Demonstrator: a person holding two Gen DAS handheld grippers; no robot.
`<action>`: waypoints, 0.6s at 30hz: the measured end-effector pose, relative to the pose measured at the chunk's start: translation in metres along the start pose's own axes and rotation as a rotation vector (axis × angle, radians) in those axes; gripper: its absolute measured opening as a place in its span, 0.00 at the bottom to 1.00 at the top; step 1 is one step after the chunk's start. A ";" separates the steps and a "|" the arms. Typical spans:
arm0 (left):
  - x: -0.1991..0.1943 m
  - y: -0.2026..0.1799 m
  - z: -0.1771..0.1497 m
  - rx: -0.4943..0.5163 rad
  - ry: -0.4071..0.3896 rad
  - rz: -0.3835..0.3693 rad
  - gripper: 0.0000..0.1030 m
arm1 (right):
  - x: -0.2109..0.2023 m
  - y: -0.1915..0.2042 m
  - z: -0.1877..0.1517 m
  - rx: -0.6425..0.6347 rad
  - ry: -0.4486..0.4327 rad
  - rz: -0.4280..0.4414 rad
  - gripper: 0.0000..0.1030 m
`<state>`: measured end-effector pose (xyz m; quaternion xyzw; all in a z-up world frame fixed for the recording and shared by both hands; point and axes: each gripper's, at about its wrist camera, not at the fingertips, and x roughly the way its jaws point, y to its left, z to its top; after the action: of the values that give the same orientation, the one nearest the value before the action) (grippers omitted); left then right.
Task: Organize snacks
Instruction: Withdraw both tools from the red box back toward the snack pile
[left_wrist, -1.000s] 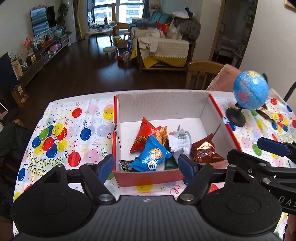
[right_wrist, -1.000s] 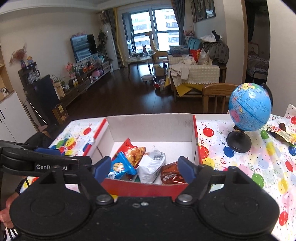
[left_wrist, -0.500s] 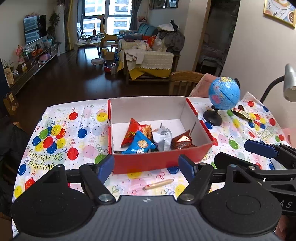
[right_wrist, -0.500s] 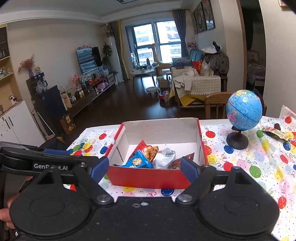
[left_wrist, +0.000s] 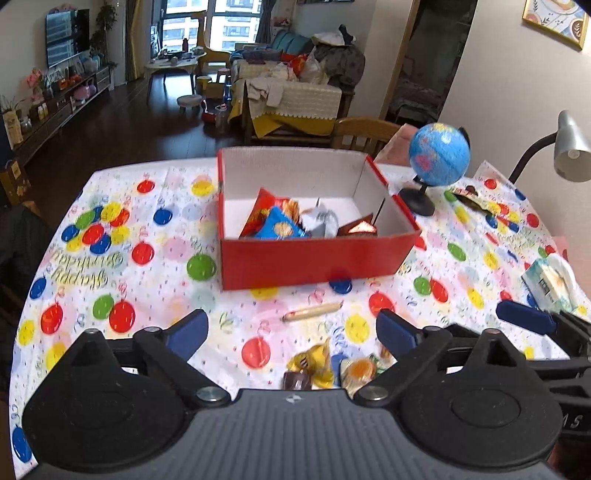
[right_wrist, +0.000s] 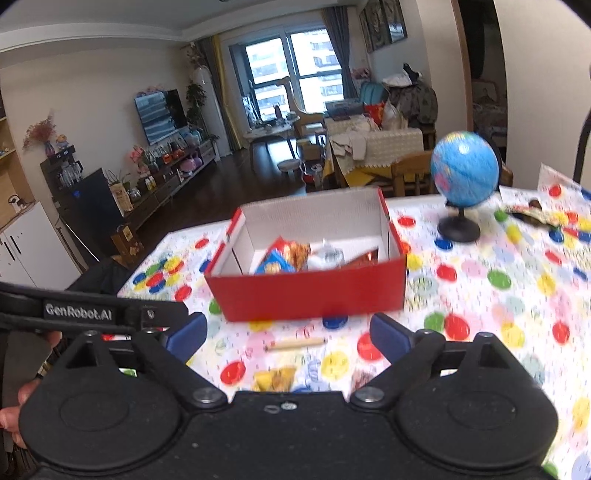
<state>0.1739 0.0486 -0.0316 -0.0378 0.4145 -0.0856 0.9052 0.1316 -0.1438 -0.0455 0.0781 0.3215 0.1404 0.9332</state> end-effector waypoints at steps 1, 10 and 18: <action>0.002 0.001 -0.004 0.002 0.005 0.007 0.96 | 0.002 0.001 -0.006 0.001 0.010 -0.008 0.93; 0.043 0.015 -0.040 -0.009 0.139 0.071 0.96 | 0.027 0.000 -0.064 -0.006 0.123 -0.080 0.94; 0.074 0.017 -0.061 -0.028 0.235 0.065 0.96 | 0.049 -0.001 -0.088 0.002 0.219 -0.061 0.90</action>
<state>0.1775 0.0519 -0.1294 -0.0268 0.5198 -0.0541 0.8521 0.1140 -0.1241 -0.1433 0.0536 0.4237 0.1192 0.8963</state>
